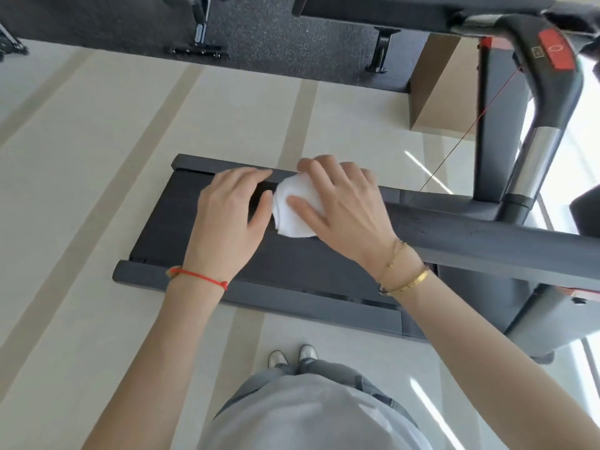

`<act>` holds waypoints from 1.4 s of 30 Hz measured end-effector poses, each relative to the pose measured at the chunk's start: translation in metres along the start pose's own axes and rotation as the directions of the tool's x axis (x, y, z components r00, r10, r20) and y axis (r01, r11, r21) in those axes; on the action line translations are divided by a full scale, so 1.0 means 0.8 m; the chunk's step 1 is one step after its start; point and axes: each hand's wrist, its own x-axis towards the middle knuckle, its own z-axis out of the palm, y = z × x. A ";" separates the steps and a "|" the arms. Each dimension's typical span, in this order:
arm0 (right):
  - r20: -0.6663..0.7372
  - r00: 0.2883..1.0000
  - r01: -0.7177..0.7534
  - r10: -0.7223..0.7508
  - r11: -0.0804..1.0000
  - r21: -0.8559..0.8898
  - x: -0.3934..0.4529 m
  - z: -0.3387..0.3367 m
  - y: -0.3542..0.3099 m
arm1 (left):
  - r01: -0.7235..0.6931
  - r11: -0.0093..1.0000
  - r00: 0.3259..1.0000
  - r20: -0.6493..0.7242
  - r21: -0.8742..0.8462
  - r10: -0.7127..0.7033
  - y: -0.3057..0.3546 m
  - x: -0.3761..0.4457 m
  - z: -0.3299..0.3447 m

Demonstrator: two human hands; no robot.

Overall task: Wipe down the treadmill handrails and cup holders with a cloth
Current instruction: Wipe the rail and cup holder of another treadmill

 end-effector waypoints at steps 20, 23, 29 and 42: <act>-0.046 0.997 -0.046 0.058 0.969 0.243 -0.007 -0.003 0.019 | 0.024 0.999 1.000 0.004 -0.040 -0.024 -0.045 0.016 -0.011; -0.071 0.988 -0.115 0.135 0.965 0.234 -0.006 0.000 0.019 | 0.020 0.998 1.000 0.014 -0.058 -0.019 -0.059 0.018 -0.018; 0.033 0.988 -0.156 0.153 0.981 0.114 0.056 0.022 -0.058 | -0.036 0.994 0.997 0.063 -0.106 0.043 -0.085 0.017 -0.028; 0.059 0.968 -0.242 0.242 0.970 -0.015 0.068 0.021 -0.073 | -0.058 0.977 0.989 0.118 -0.206 0.084 -0.101 0.021 -0.033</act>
